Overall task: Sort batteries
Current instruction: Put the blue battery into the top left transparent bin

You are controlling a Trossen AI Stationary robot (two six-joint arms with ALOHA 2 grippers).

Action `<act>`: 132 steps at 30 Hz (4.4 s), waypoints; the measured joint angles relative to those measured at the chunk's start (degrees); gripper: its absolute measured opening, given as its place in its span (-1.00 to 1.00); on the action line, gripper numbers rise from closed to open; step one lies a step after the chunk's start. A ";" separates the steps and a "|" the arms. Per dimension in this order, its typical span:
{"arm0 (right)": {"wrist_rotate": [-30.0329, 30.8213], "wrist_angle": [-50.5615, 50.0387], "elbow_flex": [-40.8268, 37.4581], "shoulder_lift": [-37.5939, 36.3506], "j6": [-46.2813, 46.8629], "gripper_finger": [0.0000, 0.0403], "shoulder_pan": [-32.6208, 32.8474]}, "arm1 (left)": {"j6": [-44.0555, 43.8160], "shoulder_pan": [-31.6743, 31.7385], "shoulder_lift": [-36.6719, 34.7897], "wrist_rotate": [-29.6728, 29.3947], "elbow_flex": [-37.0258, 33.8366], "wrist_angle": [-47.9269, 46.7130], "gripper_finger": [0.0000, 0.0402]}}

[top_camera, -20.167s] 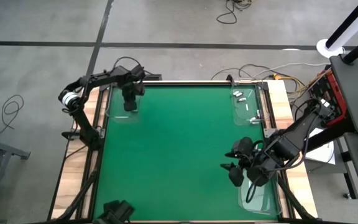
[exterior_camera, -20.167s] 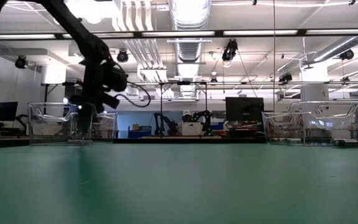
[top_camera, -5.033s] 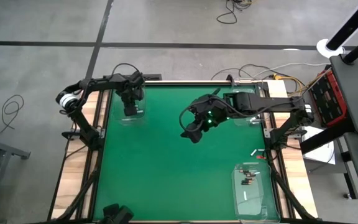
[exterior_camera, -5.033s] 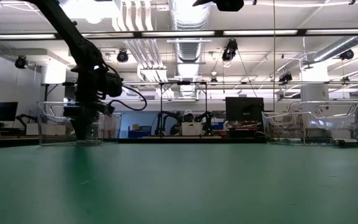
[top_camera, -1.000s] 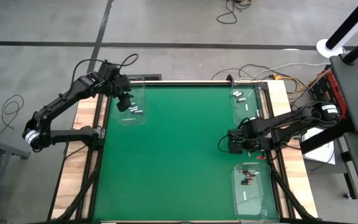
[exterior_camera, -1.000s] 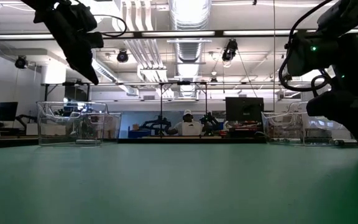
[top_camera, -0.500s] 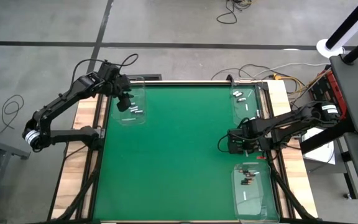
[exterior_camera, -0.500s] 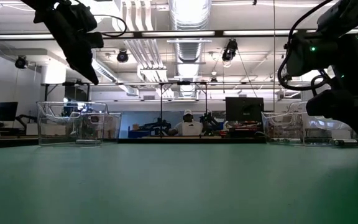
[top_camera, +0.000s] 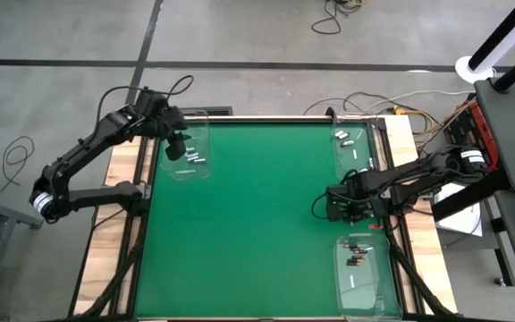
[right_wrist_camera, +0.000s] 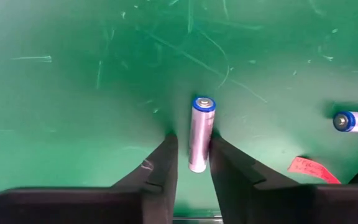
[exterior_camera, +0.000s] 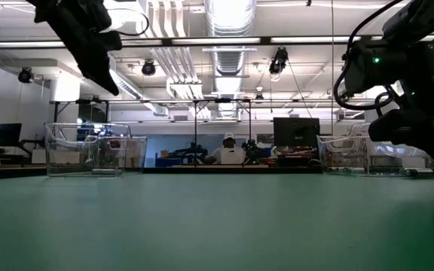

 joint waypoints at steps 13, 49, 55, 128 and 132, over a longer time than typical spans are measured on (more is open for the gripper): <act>0.85 -0.77 2.34 0.34 -2.45 -0.89 0.07 | -5.57 0.00 -11.25 18.28 -0.02 11.24 -0.32; 26.59 -1.17 90.36 30.74 -52.57 -0.91 -4.48 | -42.12 -13.25 -3.84 38.75 -0.02 52.34 -0.32; 26.12 -1.35 102.13 35.24 -58.58 -0.91 -4.48 | -42.44 -16.63 -2.87 29.96 0.07 51.98 -0.28; 26.38 6.36 103.47 35.07 -66.53 -0.91 -4.46 | -54.25 -21.22 5.48 31.02 0.88 70.54 -0.94; 26.76 6.44 103.47 35.07 -64.57 -0.80 -4.46 | -54.03 -21.21 5.48 31.02 0.88 70.51 -0.93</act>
